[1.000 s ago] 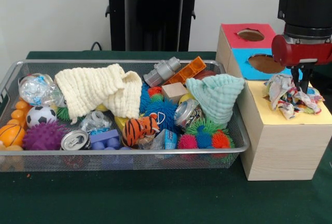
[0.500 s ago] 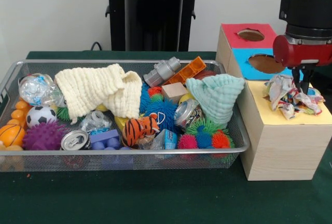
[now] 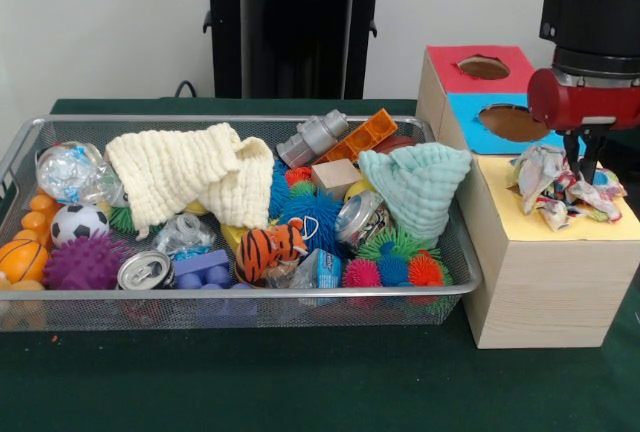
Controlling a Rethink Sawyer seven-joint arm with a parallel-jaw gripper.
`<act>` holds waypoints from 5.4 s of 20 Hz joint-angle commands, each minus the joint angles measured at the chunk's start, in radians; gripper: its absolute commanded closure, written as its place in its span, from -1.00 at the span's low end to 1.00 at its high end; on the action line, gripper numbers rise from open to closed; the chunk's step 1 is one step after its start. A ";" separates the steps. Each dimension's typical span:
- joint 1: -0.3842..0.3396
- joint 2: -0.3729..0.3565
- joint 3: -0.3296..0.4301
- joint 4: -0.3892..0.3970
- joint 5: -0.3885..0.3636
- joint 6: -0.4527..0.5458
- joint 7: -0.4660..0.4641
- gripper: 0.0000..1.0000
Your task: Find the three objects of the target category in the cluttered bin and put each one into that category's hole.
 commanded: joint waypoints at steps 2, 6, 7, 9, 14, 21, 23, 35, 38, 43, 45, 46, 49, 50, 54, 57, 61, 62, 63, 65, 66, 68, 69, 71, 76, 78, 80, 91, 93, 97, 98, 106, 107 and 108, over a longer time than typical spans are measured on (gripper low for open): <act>-0.002 0.192 0.004 0.048 -0.039 0.007 0.195 1.00; 0.004 0.173 -0.015 0.048 -0.045 0.076 0.178 1.00; 0.000 0.167 -0.012 0.052 -0.046 0.083 0.170 1.00; 0.002 0.162 -0.018 0.052 -0.049 0.107 0.164 1.00; 0.009 0.151 -0.038 0.053 -0.060 0.154 0.153 1.00; -0.015 0.167 -0.004 0.043 -0.051 0.143 0.136 1.00; -0.016 0.176 -0.001 0.041 -0.055 0.127 0.132 1.00; -0.036 0.250 0.021 0.009 -0.086 -0.037 0.114 1.00; -0.029 0.281 0.010 -0.013 -0.099 -0.069 0.107 1.00; -0.034 0.305 0.018 -0.032 -0.109 -0.115 0.107 1.00; -0.036 0.308 0.020 -0.035 -0.107 -0.115 0.111 1.00; -0.038 0.307 0.023 -0.033 -0.106 -0.118 0.113 1.00; -0.038 0.295 0.025 -0.024 -0.099 -0.122 0.124 1.00; -0.038 0.285 0.028 -0.015 -0.095 -0.129 0.131 1.00; -0.032 0.252 0.032 -0.006 -0.102 -0.100 0.116 -1.00; -0.050 0.203 0.064 0.020 -0.115 -0.091 0.087 -1.00; -0.039 0.116 0.065 0.058 -0.081 -0.053 0.129 -1.00; -0.034 0.097 0.058 0.065 -0.066 -0.037 0.146 -1.00; -0.030 0.080 0.051 0.062 -0.062 -0.006 0.143 -1.00; -0.021 0.048 0.029 0.045 -0.064 0.061 0.129 -1.00; -0.022 0.031 0.024 0.041 -0.062 0.089 0.125 -1.00; -0.022 -0.014 0.012 0.048 -0.054 0.146 0.125 -1.00; -0.024 -0.037 0.008 0.051 -0.052 0.171 0.122 -1.00; -0.023 -0.070 -0.011 0.032 -0.056 0.245 0.112 -1.00; -0.018 -0.144 -0.059 -0.017 -0.074 0.417 0.102 -1.00; -0.026 -0.160 -0.059 -0.031 -0.077 0.448 0.099 -1.00; -0.032 -0.171 -0.059 -0.035 -0.085 0.467 0.092 -1.00; -0.070 -0.188 -0.013 -0.045 -0.095 0.452 0.076 1.00; -0.072 -0.197 -0.013 -0.038 -0.109 0.459 0.068 1.00; -0.079 -0.189 -0.003 -0.053 -0.114 0.449 0.090 1.00; -0.082 -0.187 0.000 -0.056 -0.115 0.442 0.092 1.00; -0.131 -0.135 0.030 -0.101 -0.137 0.388 0.056 1.00; -0.137 -0.134 0.034 -0.097 -0.140 0.379 0.056 1.00; -0.142 -0.131 0.039 -0.094 -0.141 0.368 0.056 1.00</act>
